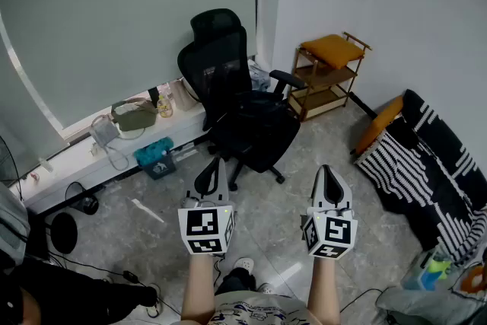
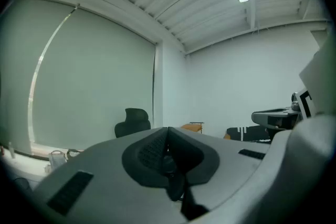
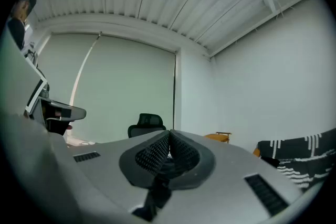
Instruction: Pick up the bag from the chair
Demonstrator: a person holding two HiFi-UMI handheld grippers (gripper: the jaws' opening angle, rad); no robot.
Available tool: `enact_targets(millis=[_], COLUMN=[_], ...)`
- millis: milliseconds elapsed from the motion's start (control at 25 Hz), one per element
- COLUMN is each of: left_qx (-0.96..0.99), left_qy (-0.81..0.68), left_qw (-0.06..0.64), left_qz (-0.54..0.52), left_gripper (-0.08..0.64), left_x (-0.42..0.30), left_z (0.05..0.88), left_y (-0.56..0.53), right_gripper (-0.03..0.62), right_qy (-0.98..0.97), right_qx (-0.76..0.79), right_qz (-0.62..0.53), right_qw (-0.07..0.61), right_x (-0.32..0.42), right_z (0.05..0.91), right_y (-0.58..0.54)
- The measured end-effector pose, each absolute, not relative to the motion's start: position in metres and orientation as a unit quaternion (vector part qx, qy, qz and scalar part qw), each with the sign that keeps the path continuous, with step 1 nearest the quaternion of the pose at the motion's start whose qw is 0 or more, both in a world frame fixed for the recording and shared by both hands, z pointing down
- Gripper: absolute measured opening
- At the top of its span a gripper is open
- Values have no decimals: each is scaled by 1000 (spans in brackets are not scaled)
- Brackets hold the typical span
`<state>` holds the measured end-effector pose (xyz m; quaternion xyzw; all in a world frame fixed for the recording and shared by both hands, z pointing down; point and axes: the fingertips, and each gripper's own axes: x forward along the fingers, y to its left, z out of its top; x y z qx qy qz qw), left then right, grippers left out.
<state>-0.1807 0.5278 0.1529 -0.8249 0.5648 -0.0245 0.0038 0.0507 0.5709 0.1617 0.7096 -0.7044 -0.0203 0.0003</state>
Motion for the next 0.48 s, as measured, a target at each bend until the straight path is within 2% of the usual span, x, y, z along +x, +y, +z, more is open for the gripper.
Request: enact_targets(millis=[480], left_qx=[-825], left_qy=[564], left_qw=[-1], left_qz=[-23], left_gripper=[14], left_x=[-182], left_z=[158], left_y=[522], right_gripper=[11], right_qy=[-702], right_qx=[712], right_qz=[-17], right_qw=[1], right_x=[50], right_z=[165], right_y=[567])
